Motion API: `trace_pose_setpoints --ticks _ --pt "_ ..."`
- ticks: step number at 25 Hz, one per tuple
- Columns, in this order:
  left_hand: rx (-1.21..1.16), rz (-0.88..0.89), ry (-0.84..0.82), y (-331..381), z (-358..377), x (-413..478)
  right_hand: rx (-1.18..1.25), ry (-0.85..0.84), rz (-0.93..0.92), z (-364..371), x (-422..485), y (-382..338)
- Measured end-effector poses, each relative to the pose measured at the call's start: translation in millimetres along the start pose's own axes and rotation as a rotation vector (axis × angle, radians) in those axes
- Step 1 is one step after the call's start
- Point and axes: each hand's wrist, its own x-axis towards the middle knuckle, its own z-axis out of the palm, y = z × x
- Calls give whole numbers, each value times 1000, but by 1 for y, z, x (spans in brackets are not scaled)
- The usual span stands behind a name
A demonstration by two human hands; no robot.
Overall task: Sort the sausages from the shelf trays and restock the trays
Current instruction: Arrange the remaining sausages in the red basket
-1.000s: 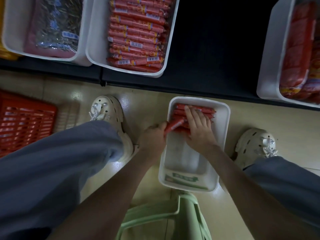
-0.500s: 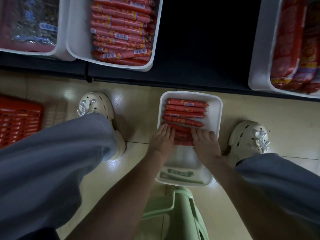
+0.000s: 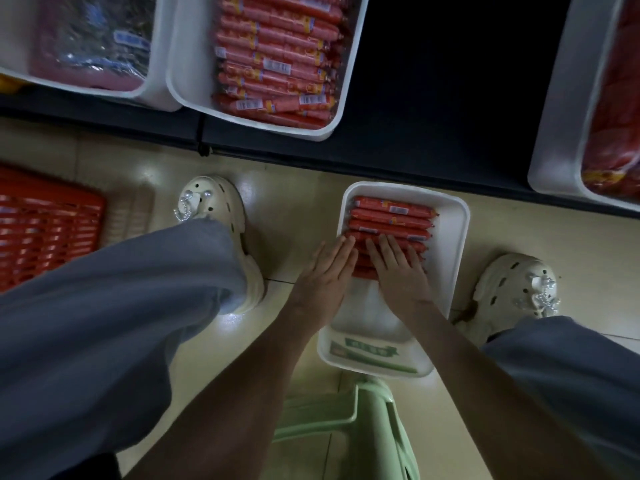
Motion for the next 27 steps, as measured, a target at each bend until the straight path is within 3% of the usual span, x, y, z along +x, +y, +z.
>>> trace_pose_setpoints --ticks 3,7,10,16,20,24,27 --pt "-171 -214 -22 -1 -47 0 171 -30 129 -54 -5 -10" --pt "-222 -497 77 -11 -151 -6 409 210 216 -158 -26 -37" --pt "-229 -547 120 -33 -228 -34 463 413 124 -230 -42 -69" --pt "-107 -588 488 -123 -352 -158 483 591 -160 -336 -53 -186" --pt "-125 -732 487 -214 -313 -273 368 473 -363 -356 -25 -295" --pt "-202 -1062 279 -274 -200 -368 157 255 -628 -327 27 -402" --pt "-257 -1153 146 -289 -137 -391 -21 102 -734 -283 65 -456"
